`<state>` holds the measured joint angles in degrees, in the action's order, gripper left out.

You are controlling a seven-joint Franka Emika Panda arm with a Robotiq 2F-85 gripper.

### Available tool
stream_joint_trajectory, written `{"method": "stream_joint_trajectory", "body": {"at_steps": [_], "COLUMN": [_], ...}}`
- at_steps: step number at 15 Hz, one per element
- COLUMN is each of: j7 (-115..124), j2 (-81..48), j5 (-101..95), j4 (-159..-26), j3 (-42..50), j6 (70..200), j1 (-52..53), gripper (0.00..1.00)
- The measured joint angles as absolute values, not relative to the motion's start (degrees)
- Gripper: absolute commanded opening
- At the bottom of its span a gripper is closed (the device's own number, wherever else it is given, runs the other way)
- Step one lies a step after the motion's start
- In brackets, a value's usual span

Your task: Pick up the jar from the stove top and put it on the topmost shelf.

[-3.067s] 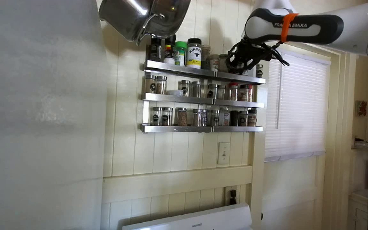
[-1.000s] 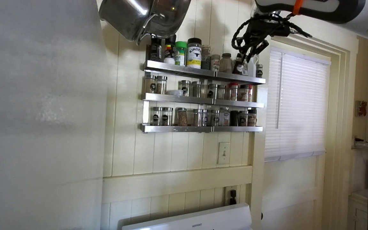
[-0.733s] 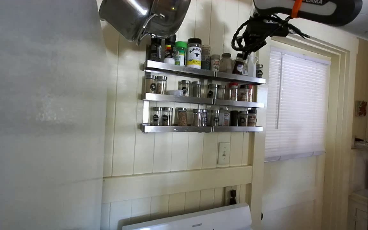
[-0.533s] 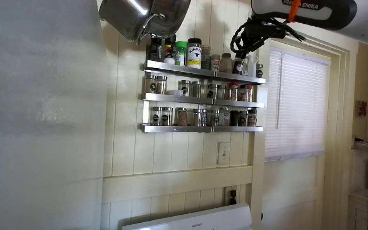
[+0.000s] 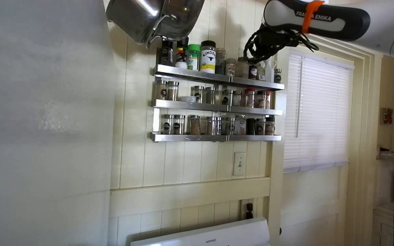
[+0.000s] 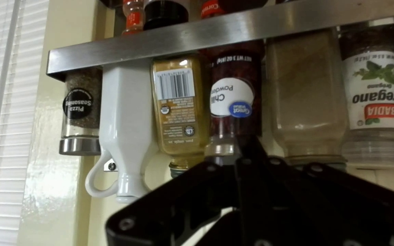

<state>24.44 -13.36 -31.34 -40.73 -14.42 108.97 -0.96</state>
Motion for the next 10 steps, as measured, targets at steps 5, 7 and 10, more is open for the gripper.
{"method": "stream_joint_trajectory", "body": {"at_steps": [5, 7, 10], "j7": [23.49, 23.15, 23.12], "j2": [-12.60, -11.50, -9.31], "j5": [-30.69, -29.82, -27.80], "j4": [-40.74, -40.78, -41.38], "j3": [-15.39, -16.07, -16.50], "j6": [106.77, 102.32, 96.36], "j1": [-0.59, -0.40, -0.44], "gripper": [0.00, 0.00, 0.27]}}
